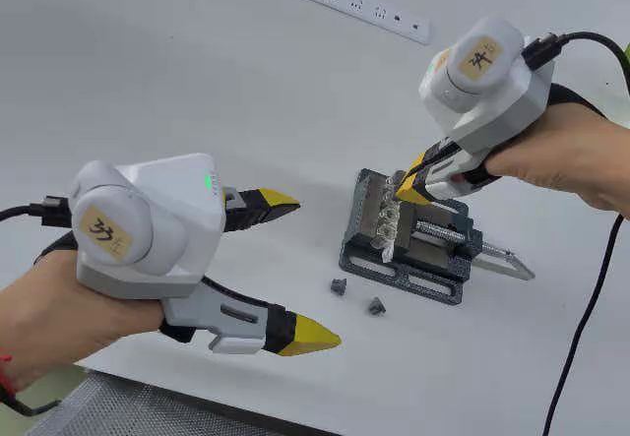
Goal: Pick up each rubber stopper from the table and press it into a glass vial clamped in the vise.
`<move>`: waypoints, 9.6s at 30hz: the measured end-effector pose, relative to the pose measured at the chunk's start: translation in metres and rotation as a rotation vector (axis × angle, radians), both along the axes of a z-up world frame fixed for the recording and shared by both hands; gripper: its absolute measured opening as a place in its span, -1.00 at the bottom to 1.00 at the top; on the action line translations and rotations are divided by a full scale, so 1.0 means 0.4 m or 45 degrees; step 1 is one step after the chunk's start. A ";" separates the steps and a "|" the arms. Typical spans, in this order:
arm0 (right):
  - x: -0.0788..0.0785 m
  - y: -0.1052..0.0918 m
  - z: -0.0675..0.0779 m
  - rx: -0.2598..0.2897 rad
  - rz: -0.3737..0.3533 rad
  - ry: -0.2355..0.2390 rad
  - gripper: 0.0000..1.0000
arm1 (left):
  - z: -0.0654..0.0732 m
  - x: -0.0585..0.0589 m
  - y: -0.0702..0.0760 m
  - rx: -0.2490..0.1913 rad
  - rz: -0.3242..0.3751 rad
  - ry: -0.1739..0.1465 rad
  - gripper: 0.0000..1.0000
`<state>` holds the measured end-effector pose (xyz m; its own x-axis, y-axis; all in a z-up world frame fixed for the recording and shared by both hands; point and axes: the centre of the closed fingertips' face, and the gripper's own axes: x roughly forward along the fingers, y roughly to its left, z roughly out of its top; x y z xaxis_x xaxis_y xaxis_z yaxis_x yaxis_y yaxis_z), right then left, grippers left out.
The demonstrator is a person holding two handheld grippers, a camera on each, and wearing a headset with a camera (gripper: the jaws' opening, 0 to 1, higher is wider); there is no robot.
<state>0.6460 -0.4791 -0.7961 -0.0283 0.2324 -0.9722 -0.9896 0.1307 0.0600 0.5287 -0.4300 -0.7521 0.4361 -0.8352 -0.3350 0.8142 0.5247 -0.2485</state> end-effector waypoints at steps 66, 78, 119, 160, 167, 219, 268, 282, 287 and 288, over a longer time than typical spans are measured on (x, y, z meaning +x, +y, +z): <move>-0.005 0.004 -0.014 -0.159 0.170 -0.003 -0.95 | 0.039 0.014 0.001 0.027 -0.001 -0.034 0.52; -0.001 0.002 -0.010 -0.065 0.069 -0.002 -0.97 | 0.038 0.002 0.006 0.040 0.004 -0.032 0.52; -0.012 -0.081 0.127 0.235 -0.153 -0.171 -0.63 | 0.023 -0.014 -0.009 0.124 -0.061 -0.022 0.38; -0.190 -0.291 0.160 0.576 -0.455 -0.227 -0.12 | -0.100 0.025 -0.033 0.316 -0.196 -0.018 -0.46; -0.232 -0.298 0.156 0.645 -0.472 -0.220 0.02 | -0.134 0.029 -0.046 0.357 -0.237 -0.022 -0.57; -0.322 -0.349 0.131 0.865 -0.577 -0.196 0.18 | -0.241 0.037 -0.101 0.555 -0.402 -0.055 -0.84; -0.325 -0.350 0.108 0.839 -0.539 -0.173 0.20 | -0.240 0.039 -0.102 0.524 -0.388 -0.036 -0.92; -0.321 -0.304 0.149 0.845 -0.466 -0.158 0.17 | -0.141 0.036 -0.115 0.372 -0.293 -0.064 -0.92; -0.315 -0.269 0.189 0.858 -0.408 -0.151 0.12 | -0.073 0.041 -0.133 0.282 -0.248 -0.090 -0.92; -0.311 -0.262 0.198 0.860 -0.400 -0.147 0.11 | -0.054 0.042 -0.141 0.251 -0.242 -0.107 -0.92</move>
